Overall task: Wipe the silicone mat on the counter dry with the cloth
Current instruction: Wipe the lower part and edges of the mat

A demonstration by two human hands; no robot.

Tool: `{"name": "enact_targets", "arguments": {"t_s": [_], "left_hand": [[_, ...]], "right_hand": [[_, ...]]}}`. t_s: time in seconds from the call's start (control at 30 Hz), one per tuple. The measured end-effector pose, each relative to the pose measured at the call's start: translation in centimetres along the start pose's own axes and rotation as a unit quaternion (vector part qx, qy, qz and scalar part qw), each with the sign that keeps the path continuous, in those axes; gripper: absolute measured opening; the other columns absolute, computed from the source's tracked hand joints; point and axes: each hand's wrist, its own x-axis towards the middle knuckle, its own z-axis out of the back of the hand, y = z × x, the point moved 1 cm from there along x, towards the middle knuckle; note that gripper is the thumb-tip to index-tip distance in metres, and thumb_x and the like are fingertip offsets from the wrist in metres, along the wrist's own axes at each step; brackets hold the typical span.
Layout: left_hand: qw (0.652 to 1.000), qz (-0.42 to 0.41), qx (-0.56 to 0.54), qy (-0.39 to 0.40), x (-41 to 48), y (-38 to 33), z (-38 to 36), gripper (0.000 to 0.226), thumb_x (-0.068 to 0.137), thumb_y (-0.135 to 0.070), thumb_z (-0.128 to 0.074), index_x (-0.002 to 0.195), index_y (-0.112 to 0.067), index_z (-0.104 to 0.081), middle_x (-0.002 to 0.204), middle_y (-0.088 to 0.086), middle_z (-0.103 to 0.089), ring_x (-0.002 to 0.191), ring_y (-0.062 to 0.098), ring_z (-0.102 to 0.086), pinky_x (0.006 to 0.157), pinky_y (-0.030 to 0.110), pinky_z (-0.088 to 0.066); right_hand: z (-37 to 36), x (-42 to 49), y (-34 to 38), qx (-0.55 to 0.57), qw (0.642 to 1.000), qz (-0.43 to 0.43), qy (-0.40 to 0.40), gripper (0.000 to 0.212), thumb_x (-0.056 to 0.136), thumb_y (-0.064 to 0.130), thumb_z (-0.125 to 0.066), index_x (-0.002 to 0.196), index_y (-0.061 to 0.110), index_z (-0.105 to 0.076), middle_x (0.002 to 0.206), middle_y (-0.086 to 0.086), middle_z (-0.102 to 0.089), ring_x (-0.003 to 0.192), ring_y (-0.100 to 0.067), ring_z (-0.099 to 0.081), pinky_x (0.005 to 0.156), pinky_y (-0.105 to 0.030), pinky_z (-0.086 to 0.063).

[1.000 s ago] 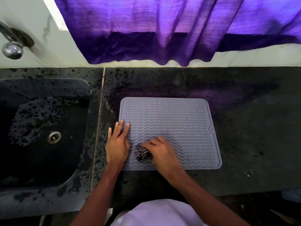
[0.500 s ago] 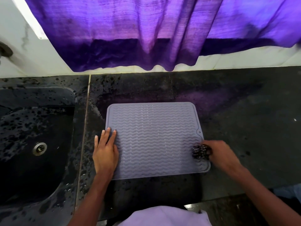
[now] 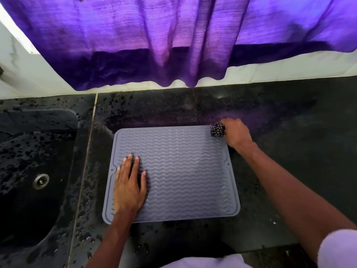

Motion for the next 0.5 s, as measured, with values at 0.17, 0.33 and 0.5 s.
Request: {"name": "enact_targets", "arguments": {"t_s": [0.17,0.33,0.5], "left_hand": [[1.0,0.008,-0.012,-0.012,0.1,-0.1,-0.1,0.059,0.101,-0.039,-0.038,0.149,-0.006,-0.046,0.16,0.012,-0.038,0.149,0.028,-0.033,0.121,0.049,-0.027],[1.0,0.013,-0.01,-0.016,0.1,-0.2,0.0,0.058,0.101,-0.039,-0.04,0.148,-0.006,-0.048,0.159,0.011,-0.039,0.148,0.026,-0.034,0.122,0.048,-0.027],[1.0,0.023,-0.011,-0.009,0.2,-0.4,0.1,0.058,0.1,-0.039,-0.042,0.148,-0.007,-0.047,0.16,0.01,-0.037,0.149,0.026,-0.033,0.122,0.047,-0.025]], "right_hand": [[-0.9,-2.5,-1.3,-0.052,0.998,0.02,0.023,0.032,0.085,0.007,-0.057,0.115,0.02,-0.06,0.11,-0.003,-0.063,0.104,-0.031,-0.051,0.083,-0.046,-0.051],[-0.9,-7.1,-1.6,-0.032,0.998,0.04,0.042,0.049,0.075,0.008,-0.07,0.121,0.024,-0.061,0.112,0.0,-0.065,0.103,-0.029,-0.051,0.082,-0.043,-0.051],[-1.3,-10.6,-2.2,0.067,0.987,0.026,0.14,0.04,0.077,0.005,-0.06,0.106,0.03,-0.068,0.103,-0.001,-0.07,0.098,-0.027,-0.061,0.081,-0.041,-0.054]]}}
